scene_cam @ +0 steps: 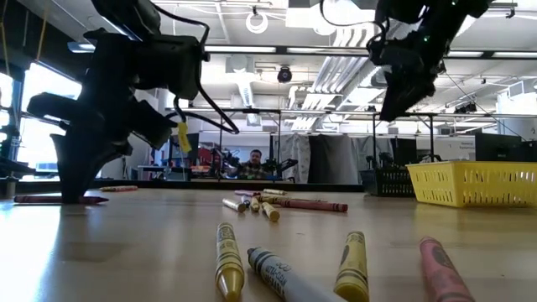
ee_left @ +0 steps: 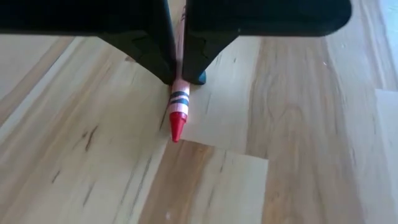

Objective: Sort crayons
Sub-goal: Put the red crayon into the yellow bin

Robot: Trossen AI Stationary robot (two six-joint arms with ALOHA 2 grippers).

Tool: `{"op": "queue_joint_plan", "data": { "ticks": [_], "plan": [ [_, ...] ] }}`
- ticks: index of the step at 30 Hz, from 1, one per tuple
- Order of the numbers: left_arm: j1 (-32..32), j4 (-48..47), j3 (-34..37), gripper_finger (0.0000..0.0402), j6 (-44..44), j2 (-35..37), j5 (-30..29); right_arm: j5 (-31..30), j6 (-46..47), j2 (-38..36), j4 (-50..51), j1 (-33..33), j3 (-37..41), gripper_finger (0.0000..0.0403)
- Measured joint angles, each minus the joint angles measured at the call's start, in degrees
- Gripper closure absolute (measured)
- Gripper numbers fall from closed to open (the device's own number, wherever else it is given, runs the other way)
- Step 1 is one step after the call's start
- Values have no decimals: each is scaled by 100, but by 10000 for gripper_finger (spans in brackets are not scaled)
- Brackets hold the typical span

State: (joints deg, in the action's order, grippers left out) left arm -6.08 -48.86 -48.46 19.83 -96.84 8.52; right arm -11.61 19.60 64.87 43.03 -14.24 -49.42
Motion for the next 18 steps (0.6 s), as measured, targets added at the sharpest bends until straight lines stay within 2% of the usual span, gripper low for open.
{"op": "queue_joint_plan", "data": {
  "ticks": [6, 13, 16, 18],
  "plan": [
    [192, -7, -90, 399, 276, 284, 91, -358, -721, -1, 240, -2, -446, 273],
    [481, -20, -305, 401, 638, 913, 94, -1175, -1417, -1, 530, -2, -822, 273],
    [647, 138, -496, 401, 872, 1194, -93, -1328, -1566, -1, 543, -107, -952, 273],
    [802, 527, -669, 401, 1079, 1416, -417, -1330, -1558, -1, 445, -253, -982, 273]
  ]
}}
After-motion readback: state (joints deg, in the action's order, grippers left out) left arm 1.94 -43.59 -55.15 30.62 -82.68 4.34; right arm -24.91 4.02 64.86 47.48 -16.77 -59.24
